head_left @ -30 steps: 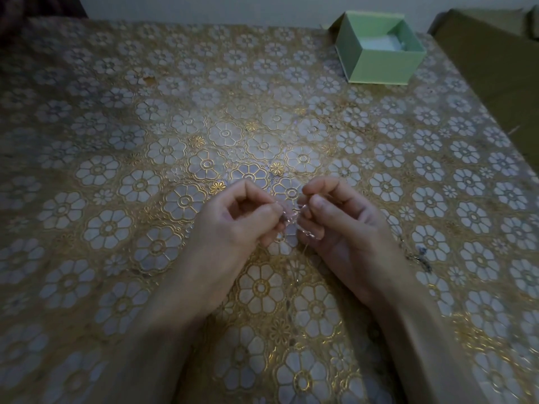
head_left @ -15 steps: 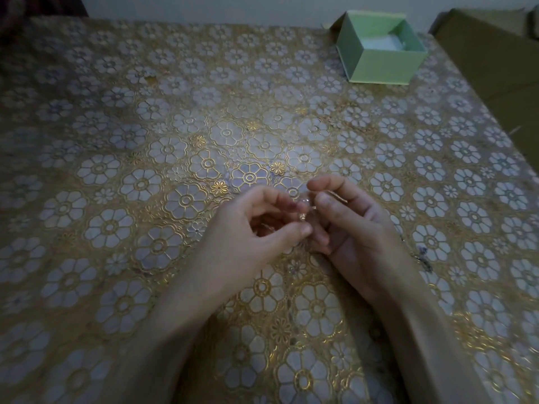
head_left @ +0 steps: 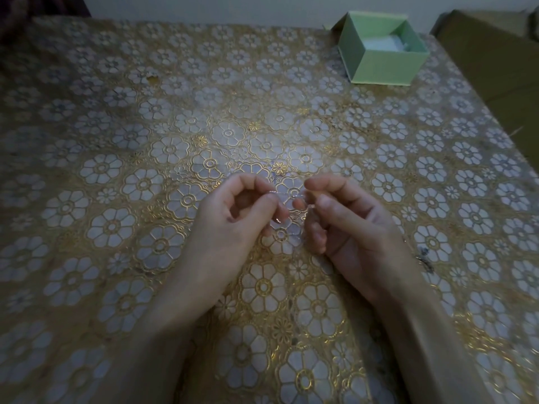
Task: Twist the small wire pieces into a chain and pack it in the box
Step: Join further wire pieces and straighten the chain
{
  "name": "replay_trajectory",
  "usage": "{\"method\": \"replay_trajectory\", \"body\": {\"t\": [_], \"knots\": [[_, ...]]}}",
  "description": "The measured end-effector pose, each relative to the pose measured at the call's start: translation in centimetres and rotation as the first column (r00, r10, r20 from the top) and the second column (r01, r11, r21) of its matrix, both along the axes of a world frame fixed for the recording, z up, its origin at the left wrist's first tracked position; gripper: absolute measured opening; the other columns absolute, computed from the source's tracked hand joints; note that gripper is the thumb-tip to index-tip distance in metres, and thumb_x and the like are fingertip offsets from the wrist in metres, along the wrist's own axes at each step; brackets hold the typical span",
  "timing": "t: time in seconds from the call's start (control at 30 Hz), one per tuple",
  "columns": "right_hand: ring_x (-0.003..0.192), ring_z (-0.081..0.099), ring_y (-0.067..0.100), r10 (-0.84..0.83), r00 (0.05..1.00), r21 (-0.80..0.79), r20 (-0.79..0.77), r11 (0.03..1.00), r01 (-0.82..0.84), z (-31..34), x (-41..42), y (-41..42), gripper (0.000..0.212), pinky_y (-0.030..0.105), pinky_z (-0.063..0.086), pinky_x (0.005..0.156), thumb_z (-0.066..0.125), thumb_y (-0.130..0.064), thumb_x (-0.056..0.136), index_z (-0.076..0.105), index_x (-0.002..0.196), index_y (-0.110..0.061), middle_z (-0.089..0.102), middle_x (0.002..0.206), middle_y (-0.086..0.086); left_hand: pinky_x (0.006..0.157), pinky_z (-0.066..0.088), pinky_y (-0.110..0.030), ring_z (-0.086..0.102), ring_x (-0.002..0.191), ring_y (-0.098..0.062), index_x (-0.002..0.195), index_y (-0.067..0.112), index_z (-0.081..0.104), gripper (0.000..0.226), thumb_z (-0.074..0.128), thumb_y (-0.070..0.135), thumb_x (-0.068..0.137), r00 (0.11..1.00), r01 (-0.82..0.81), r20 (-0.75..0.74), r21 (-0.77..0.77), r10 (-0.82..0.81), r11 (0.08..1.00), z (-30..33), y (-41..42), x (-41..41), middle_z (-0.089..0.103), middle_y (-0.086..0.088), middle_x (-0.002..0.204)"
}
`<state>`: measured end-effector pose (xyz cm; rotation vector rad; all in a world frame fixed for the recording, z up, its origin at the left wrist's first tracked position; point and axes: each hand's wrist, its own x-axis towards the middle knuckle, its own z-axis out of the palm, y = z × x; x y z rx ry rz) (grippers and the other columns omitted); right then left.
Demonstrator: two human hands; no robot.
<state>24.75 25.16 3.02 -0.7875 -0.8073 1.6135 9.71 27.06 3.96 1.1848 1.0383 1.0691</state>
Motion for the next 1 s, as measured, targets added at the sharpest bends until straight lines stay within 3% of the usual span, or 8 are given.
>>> {"method": "replay_trajectory", "body": {"t": [0.13,0.33,0.43,0.53,0.63,0.83,0.9,1.0], "knots": [[0.053,0.053,0.01,-0.023,1.0,0.003,0.014,1.0,0.023,0.3,-0.2,-0.1,0.018,0.017,0.038,0.042,0.064,-0.018,0.067,0.071,0.084,-0.016,0.066,0.075,0.003,0.053,0.047,-0.022,0.06,0.06,-0.016,0.084,0.01,0.055,0.012,0.057,0.019,0.075,0.992,0.059,0.11,-0.031,-0.055,0.998,0.1,-0.2,0.0,0.063,0.0,0.061],[0.078,0.061,0.015,-0.049,0.996,0.0,0.074,0.999,0.049,0.0,-0.3,-0.1,0.024,0.023,0.048,0.055,0.068,-0.017,0.063,0.069,0.086,-0.011,0.069,0.09,0.008,0.05,0.047,-0.023,0.061,0.055,-0.017,0.084,0.014,0.058,0.007,0.063,0.018,0.081,0.987,0.033,0.156,-0.028,-0.028,0.999,0.1,-0.1,-0.5,0.064,-0.001,0.065],[0.077,0.062,0.016,-0.017,0.985,0.018,0.174,1.0,0.014,-0.1,-0.4,-0.1,0.031,0.023,0.05,0.061,0.076,-0.005,0.065,0.065,0.092,-0.01,0.069,0.093,0.004,0.047,0.043,-0.024,0.056,0.048,-0.014,0.083,0.02,0.059,0.002,0.058,0.02,0.081,0.993,0.008,0.118,-0.017,-0.006,1.0,0.2,0.0,-0.8,0.064,0.002,0.066],[0.07,0.062,0.015,-0.023,0.973,0.012,0.228,1.0,0.021,-0.3,-0.5,0.0,0.024,0.025,0.052,0.066,0.065,-0.002,0.071,0.066,0.092,-0.014,0.07,0.088,0.001,0.041,0.037,-0.017,0.05,0.041,-0.011,0.085,0.015,0.058,0.01,0.064,0.021,0.081,0.999,0.018,0.033,0.048,-0.02,0.999,0.6,-0.1,-0.7,0.065,0.002,0.066],[0.069,0.063,0.012,-0.084,0.972,0.011,0.217,0.996,0.083,-0.4,-0.5,0.1,0.022,0.028,0.05,0.065,0.062,-0.002,0.072,0.065,0.092,-0.012,0.071,0.088,0.002,0.04,0.037,-0.017,0.046,0.038,-0.01,0.084,0.014,0.059,0.007,0.058,0.02,0.081,0.999,-0.022,-0.038,0.065,0.024,0.998,0.7,-0.1,-0.7,0.065,0.002,0.063],[0.073,0.064,0.008,-0.186,0.963,0.046,0.194,0.983,0.18,-0.5,-0.2,0.1,0.017,0.018,0.049,0.064,0.067,-0.001,0.071,0.069,0.08,-0.014,0.071,0.081,0.002,0.032,0.028,-0.015,0.034,0.031,-0.006,0.082,0.018,0.057,0.008,0.056,0.015,0.089,0.978,-0.108,-0.17,0.08,0.12,0.991,0.2,0.4,-1.3,0.064,0.005,0.06],[0.074,0.064,0.006,-0.229,0.917,0.114,0.325,0.973,0.202,-0.3,-0.1,0.0,0.015,0.016,0.049,0.066,0.073,-0.005,0.071,0.068,0.081,-0.015,0.071,0.079,-0.003,0.034,0.029,-0.015,0.034,0.033,-0.002,0.08,0.021,0.058,0.009,0.058,0.016,0.088,0.967,-0.135,-0.205,0.095,0.152,0.986,0.0,0.5,-1.3,0.064,0.005,0.058],[0.072,0.059,0.019,-0.306,0.697,0.293,0.649,0.945,0.142,-0.7,-0.5,-0.2,0.011,0.027,0.048,0.067,0.07,-0.015,0.074,0.068,0.082,-0.022,0.067,0.081,-0.008,0.041,0.037,-0.016,0.042,0.035,0.002,0.079,0.02,0.06,0.009,0.059,0.016,0.087,0.957,-0.111,-0.259,0.101,0.134,0.989,0.0,0.5,-1.3,0.064,0.004,0.056]]}}
